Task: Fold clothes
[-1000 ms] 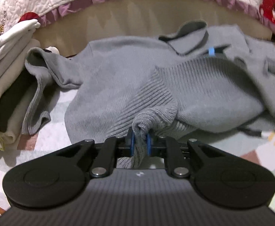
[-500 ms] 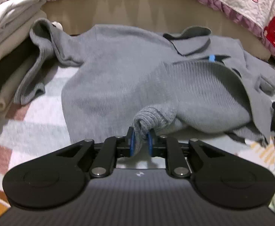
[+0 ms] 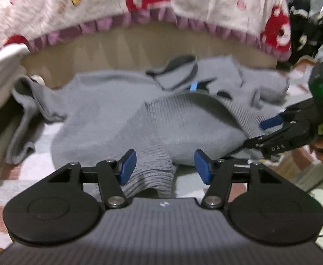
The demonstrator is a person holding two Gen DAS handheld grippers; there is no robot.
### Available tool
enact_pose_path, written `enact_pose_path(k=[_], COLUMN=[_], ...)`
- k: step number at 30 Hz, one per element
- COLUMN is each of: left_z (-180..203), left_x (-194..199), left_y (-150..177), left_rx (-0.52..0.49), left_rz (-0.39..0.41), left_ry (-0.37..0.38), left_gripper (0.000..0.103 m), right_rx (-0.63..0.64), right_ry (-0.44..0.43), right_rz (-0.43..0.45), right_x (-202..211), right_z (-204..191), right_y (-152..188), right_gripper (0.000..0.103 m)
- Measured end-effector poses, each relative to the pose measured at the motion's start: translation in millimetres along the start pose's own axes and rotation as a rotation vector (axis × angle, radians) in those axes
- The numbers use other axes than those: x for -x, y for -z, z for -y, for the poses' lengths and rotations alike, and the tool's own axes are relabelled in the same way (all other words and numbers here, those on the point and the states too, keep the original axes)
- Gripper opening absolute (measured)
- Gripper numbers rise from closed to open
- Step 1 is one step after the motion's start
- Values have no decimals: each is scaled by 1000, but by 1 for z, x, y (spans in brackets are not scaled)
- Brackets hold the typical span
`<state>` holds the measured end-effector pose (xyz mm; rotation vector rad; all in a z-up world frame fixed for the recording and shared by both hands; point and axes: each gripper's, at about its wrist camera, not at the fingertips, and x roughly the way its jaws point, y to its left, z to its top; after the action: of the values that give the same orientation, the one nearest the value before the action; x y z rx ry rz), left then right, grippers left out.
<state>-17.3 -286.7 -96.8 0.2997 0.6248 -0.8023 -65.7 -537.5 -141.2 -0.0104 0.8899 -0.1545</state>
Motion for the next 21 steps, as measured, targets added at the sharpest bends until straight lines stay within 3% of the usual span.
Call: enact_pose_path(k=[3,4,5,6,8,10,12,16,17,18,19,20,21], left_z=[1,1,1,1,-5,-15,-24,-25,-23,-22,-20,-19,-19], left_x=[-25,-31,-38,-44,-44,-36,-30,-28,-30,-31,-32,-36,-38], left_y=[-1,0,0,1,3,6,10,21,25,28,32,34,36], left_rx=[-49,-71,-93,-116,-113,-73,-33,29,24,20,14,8,1], left_rz=[-30,-33,-36,-39,-41,-49,-64,-108,-115,-122,-128,-128,-124], left_ry=[-123,-174,-224,-275,-330,-344,-349,-237,-225,-212,-202,-207,-215], left_gripper=[63,53,11,8,8,8,8,12,19,33,37,38,29], right_rx=[39,25,-1,-37,-149,-343,-459,-507,-518,-522,-509,-490,-467], right_ry=[78,106,141,180,250,184,145,82,55,36,32,36,46], right_rz=[-18,-16,-16,-25,-62,-72,-72,-117,-129,-141,-152,-163,-166], right_x=[-7,-6,-6,-6,-7,-2,3,7,8,9,11,12,13], right_z=[0,5,13,22,45,77,96,96,94,91,87,82,78], right_y=[1,3,5,6,12,18,23,27,28,29,30,31,31], right_gripper=[62,61,55,46,45,46,45,47,51,57,59,62,63])
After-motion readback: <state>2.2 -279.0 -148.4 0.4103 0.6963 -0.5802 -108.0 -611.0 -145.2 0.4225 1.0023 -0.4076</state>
